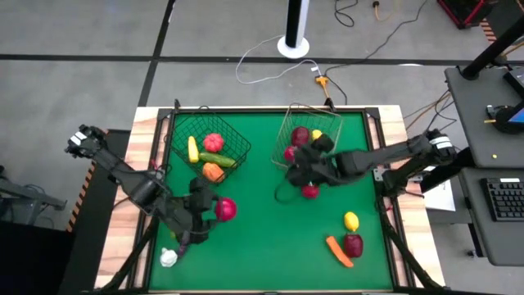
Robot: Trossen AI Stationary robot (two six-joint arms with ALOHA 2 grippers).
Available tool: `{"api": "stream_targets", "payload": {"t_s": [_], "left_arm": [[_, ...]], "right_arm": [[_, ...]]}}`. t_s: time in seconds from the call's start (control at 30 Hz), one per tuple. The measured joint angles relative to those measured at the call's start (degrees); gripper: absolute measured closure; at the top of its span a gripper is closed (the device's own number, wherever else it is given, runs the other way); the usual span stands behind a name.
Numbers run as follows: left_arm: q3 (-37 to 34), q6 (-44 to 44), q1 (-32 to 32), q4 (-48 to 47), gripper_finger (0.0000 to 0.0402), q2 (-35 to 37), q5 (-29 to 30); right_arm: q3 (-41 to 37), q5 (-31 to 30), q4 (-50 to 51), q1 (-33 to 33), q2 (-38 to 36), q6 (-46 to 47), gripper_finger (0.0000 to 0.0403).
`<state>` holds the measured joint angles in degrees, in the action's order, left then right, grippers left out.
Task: Sort produce into baskets
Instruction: Put the left red tomato into the gold wire basket
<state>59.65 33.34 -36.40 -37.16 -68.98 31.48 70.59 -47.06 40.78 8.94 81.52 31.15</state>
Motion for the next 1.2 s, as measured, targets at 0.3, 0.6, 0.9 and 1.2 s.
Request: {"api": "stream_targets", "payload": {"t_s": [0.3,0.6,0.9,1.2], "left_arm": [[-11.5,-8.4,0.1,24.9,0.013,5.1,-1.7],[-22.9,-4.4,2.2,44.9,0.013,12.2,-5.5],[-24.0,0.9,10.6,39.5,0.013,18.6,-7.8],[-24.1,0.3,12.7,48.3,0.013,13.7,-18.7]], "right_arm": [[-0.4,-7.2,-15.7,17.8,1.4,-15.9,0.0076],[0.3,-7.0,-41.6,24.4,10.3,-42.8,0.0076],[5.4,-7.1,-44.6,23.9,13.9,-50.0,0.0076],[6.9,0.5,-47.6,21.7,13.9,-54.3,0.0076]]}}
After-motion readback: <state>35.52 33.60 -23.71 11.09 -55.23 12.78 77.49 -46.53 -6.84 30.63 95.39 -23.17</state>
